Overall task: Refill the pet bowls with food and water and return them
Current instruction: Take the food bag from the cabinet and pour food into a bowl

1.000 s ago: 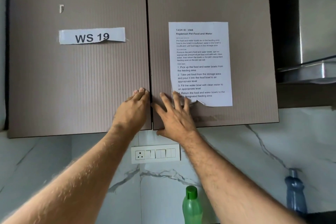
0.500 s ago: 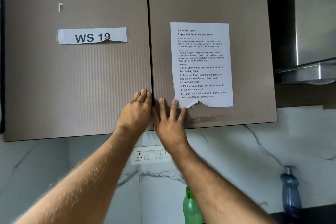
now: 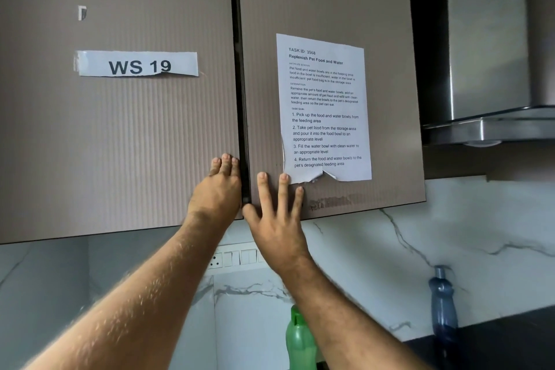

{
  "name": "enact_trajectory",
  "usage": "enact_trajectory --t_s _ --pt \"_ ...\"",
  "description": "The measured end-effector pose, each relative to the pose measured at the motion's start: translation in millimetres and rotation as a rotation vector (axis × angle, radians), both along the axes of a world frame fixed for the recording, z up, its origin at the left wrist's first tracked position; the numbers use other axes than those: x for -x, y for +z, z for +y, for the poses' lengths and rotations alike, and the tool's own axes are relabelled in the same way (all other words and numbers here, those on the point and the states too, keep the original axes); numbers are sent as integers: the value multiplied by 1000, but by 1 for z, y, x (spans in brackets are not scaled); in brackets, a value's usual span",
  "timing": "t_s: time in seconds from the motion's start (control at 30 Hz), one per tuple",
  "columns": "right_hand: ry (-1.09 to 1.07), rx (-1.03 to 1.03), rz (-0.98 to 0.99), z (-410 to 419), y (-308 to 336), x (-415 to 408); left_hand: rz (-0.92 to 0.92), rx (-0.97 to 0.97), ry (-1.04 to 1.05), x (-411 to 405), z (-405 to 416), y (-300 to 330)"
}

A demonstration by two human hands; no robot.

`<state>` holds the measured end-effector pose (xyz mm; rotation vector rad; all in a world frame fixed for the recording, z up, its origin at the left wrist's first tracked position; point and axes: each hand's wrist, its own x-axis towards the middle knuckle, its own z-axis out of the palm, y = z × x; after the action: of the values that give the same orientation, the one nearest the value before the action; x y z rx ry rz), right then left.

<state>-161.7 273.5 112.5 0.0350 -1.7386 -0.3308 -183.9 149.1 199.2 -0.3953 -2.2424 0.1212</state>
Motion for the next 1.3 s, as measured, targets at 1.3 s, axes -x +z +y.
enact_trajectory --t_s 1.3 --pt "517 179 196 130 -17 -266 -212 -116 -147 -171 80 -23"
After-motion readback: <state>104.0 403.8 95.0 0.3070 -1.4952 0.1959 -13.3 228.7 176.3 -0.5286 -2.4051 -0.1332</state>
